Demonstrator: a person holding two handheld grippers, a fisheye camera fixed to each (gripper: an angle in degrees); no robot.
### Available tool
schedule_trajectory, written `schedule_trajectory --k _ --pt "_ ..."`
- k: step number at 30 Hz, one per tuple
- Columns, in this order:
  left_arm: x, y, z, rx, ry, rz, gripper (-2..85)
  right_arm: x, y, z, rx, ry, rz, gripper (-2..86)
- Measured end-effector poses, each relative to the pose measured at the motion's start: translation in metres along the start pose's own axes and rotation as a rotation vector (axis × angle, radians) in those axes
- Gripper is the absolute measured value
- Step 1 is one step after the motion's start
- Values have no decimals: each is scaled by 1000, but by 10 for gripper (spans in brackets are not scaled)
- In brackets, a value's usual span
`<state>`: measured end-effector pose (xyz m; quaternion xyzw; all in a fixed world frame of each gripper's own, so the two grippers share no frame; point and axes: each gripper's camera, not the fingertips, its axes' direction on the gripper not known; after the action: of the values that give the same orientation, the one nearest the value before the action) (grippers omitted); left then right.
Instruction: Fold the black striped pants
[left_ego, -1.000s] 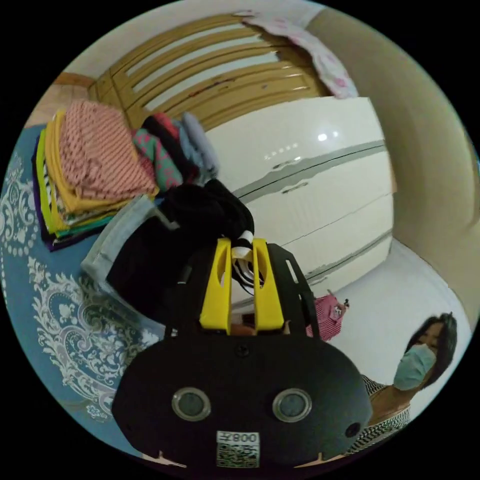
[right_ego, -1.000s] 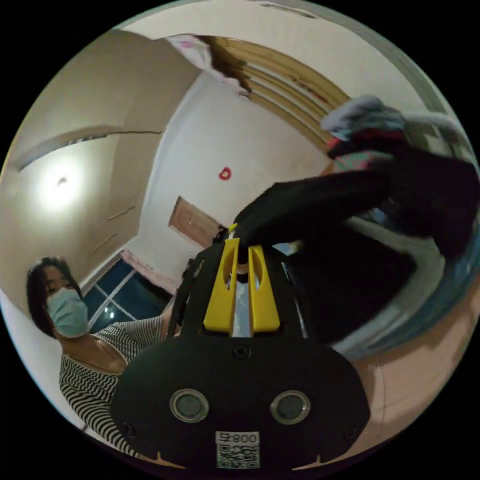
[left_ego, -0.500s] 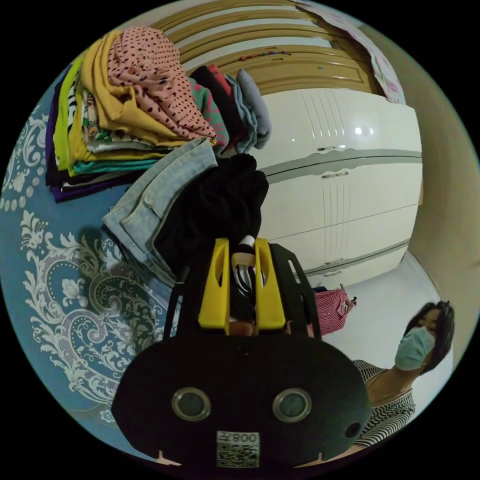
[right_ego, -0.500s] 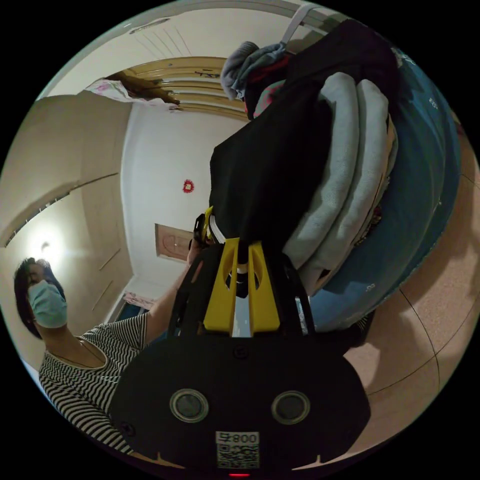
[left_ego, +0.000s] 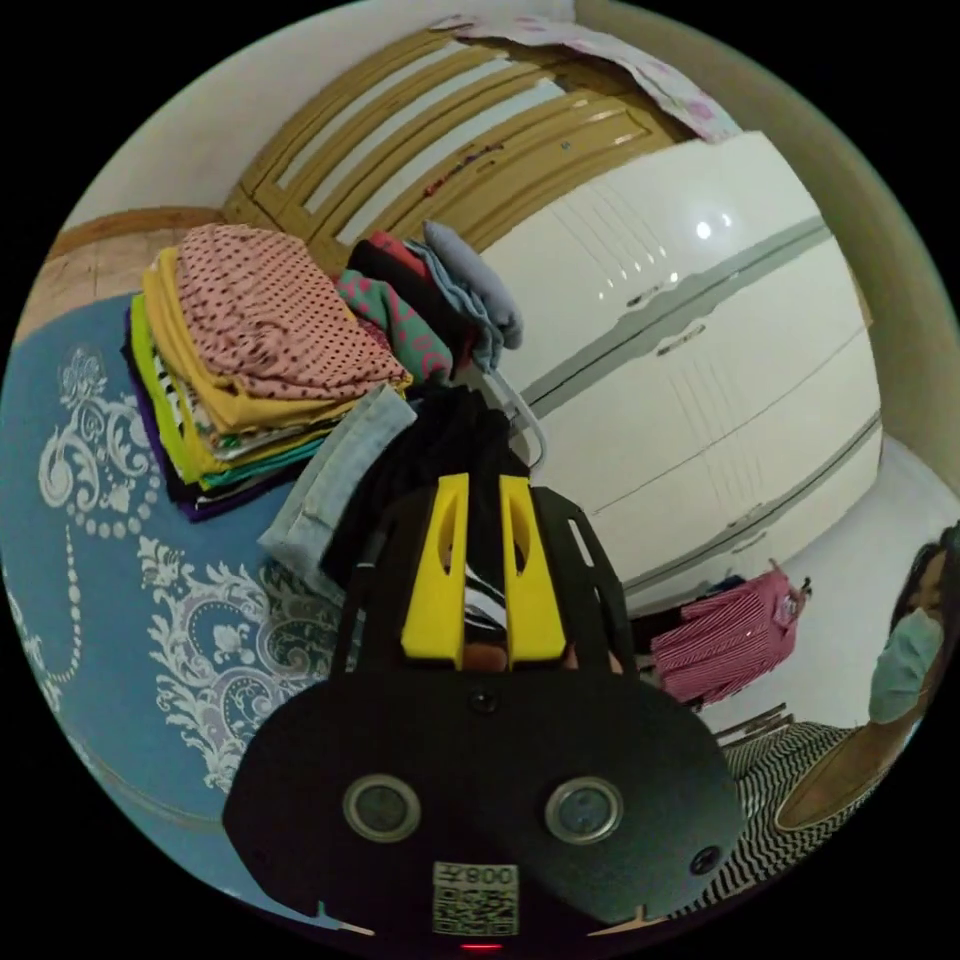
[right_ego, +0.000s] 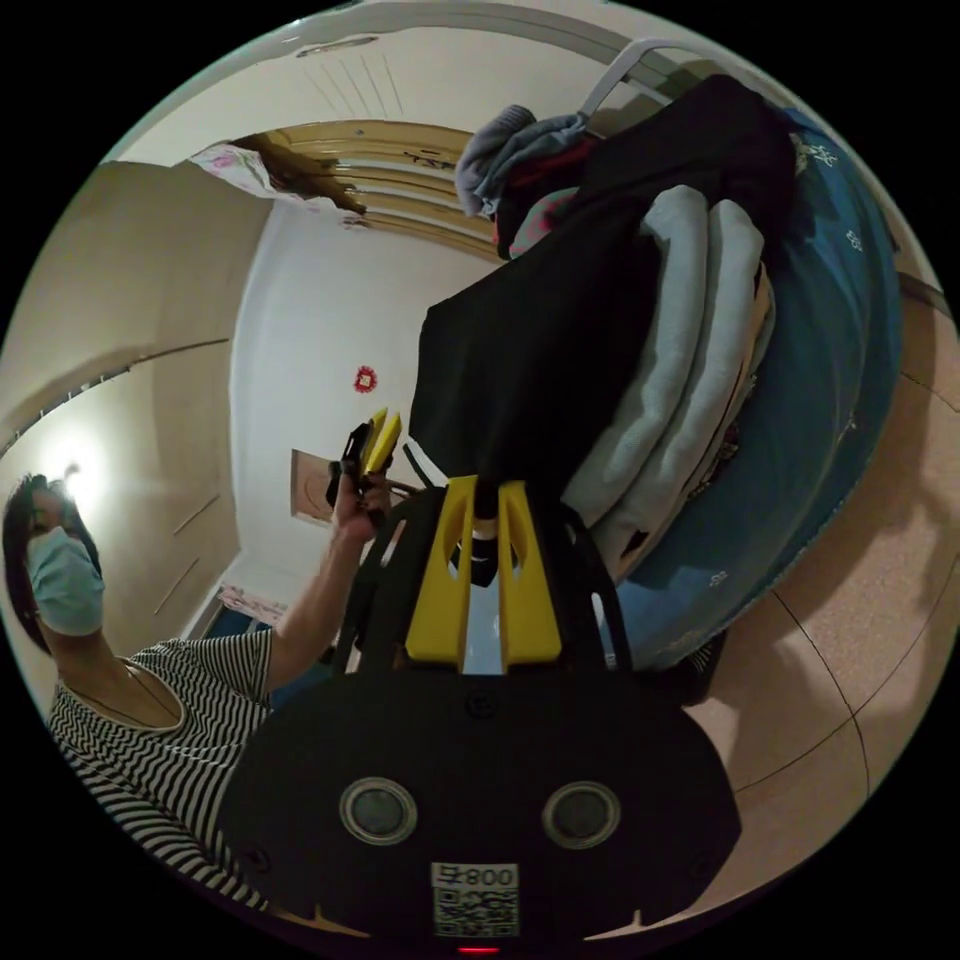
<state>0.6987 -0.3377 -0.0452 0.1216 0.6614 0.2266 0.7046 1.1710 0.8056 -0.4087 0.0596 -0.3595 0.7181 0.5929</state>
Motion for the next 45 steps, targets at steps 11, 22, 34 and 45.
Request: schedule_trajectory --k 11,22,34,45 --pt "28 -28 157 -263 -472 229 16 -71 -60 -56 119 250 -204 1" --pt "39 -21 224 -313 -635 378 13 -100 -111 22 -97 561 -306 1" --pt "49 52 174 -99 -491 402 4 -196 -88 8 -16 569 -496 0" --pt "33 84 138 -62 -470 394 1 -230 -87 46 -124 624 -514 0"
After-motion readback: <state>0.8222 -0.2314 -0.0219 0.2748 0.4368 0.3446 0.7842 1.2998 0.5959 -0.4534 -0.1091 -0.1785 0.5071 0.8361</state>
